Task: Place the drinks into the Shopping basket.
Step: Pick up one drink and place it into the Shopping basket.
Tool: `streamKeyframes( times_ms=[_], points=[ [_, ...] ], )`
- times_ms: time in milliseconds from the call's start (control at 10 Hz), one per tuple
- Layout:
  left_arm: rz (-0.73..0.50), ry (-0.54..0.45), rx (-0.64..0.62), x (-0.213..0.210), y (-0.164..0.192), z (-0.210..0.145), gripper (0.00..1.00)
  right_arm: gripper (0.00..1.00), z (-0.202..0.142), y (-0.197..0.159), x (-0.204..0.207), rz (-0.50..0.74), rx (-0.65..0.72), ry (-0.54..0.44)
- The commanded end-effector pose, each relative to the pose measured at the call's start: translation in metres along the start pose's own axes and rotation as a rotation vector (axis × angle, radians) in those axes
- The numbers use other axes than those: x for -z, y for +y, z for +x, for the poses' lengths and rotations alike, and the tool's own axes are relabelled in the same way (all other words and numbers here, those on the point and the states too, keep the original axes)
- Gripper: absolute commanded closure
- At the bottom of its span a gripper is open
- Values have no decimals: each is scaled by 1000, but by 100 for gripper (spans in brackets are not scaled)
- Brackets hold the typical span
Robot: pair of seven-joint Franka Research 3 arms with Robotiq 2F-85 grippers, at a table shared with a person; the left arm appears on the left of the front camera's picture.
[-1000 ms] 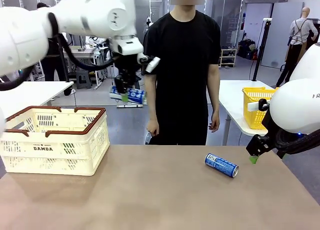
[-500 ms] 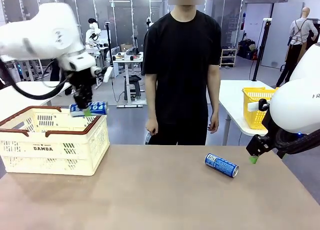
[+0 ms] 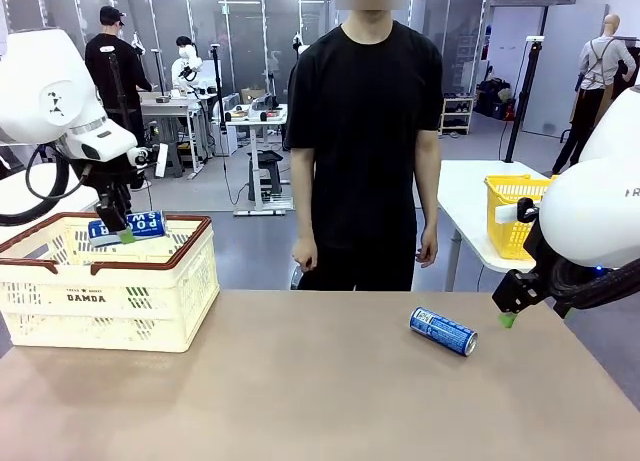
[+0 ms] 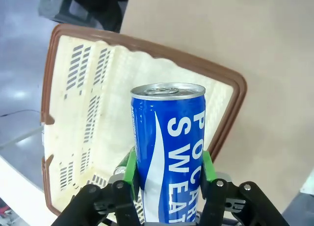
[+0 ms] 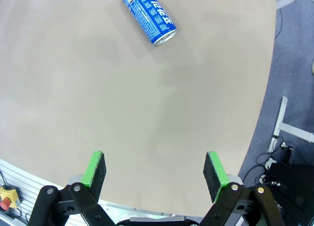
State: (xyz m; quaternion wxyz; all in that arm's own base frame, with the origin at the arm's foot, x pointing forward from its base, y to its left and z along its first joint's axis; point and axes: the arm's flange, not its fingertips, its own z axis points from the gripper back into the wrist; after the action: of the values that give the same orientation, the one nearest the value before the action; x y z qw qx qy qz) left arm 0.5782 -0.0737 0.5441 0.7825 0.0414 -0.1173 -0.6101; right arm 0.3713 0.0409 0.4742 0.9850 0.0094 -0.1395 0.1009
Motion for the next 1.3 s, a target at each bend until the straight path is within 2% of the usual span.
streamKeyframes(
  times_ms=[0,500,700,1000,1100,1200],
  points=[
    [56,12,-10,-8,15,7,43,0,1,-2,-1,-1,-17,3],
    [84,87,166,-10,67,11,43,0,1,-2,-1,-1,-17,3],
    [84,39,241,-12,71,13,43,0,1,-2,-1,-1,-17,3],
    [68,46,344,-18,71,10,43,0,1,-2,-1,-1,-17,3],
    [94,57,264,-5,67,14,43,0,1,-2,-1,-1,-17,3],
    [94,57,264,-5,67,14,43,0,1,-2,-1,-1,-17,3]
  ],
)
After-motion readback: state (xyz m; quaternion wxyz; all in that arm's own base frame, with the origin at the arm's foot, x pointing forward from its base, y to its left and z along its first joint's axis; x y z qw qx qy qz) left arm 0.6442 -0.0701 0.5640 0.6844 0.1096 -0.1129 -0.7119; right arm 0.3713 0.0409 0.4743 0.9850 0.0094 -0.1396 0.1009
